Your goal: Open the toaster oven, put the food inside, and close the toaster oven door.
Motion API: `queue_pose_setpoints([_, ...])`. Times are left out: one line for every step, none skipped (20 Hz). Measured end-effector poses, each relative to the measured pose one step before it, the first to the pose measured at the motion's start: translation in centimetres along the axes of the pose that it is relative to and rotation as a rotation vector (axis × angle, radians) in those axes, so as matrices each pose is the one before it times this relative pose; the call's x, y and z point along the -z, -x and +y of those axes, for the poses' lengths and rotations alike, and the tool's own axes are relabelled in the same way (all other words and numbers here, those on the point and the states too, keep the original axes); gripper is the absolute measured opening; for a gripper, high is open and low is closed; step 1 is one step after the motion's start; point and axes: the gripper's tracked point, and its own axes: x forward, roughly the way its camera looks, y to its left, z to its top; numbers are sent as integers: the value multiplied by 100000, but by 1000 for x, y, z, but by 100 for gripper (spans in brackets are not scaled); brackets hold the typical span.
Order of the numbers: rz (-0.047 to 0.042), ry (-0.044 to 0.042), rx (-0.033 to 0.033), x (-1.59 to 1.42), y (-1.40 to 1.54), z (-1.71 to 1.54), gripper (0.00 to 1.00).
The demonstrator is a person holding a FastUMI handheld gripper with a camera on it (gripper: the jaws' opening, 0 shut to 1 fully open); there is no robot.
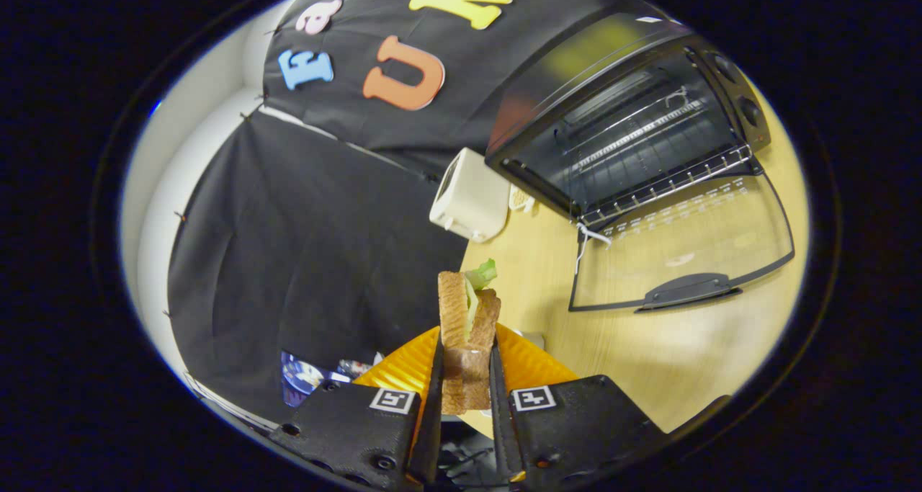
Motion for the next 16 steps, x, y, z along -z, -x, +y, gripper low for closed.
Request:
queue_pose_setpoints([-5703, -4094, -1709, -1490, 728, -815, 36])
queue_pose_setpoints([-5171, -4101, -935, -1460, 547, -967, 36])
queue_pose_setpoints([-4329, -3663, -513, -1199, 334, -1076, 35])
queue_pose_setpoints([-3715, -2943, -430, -904, 671, -1205, 35])
queue_pose_setpoints([-4266, -3161, -1540, -783, 555, -547, 36])
queue_pose_setpoints([-5236, -2559, -2577, -1275, 268, -308, 35])
queue_pose_setpoints([-5756, -2304, -1466, -1517, -107, -318, 35])
queue_pose_setpoints([-5074, -2058, 485, -1370, -160, -869, 35])
queue_pose_setpoints([-4960, -1736, 1745, -1167, -25, -936, 35])
queue_pose_setpoints([-2902, -1091, 1873, -1073, -1293, -935, 35])
queue_pose_setpoints([-1747, -194, 1400, -669, -1294, -735, 35])
queue_pose_setpoints([-1658, -100, 1046, -554, -882, -569, 35])
queue_pose_setpoints([-723, 742, 640, -377, -1159, -360, 35])
queue_pose_setpoints([-1930, 1324, -377, -284, -1117, -14, 35])
queue_pose_setpoints([-921, 945, -673, 123, -826, 125, 35])
queue_pose_setpoints([-1754, 784, -1144, -81, -1022, 409, 36])
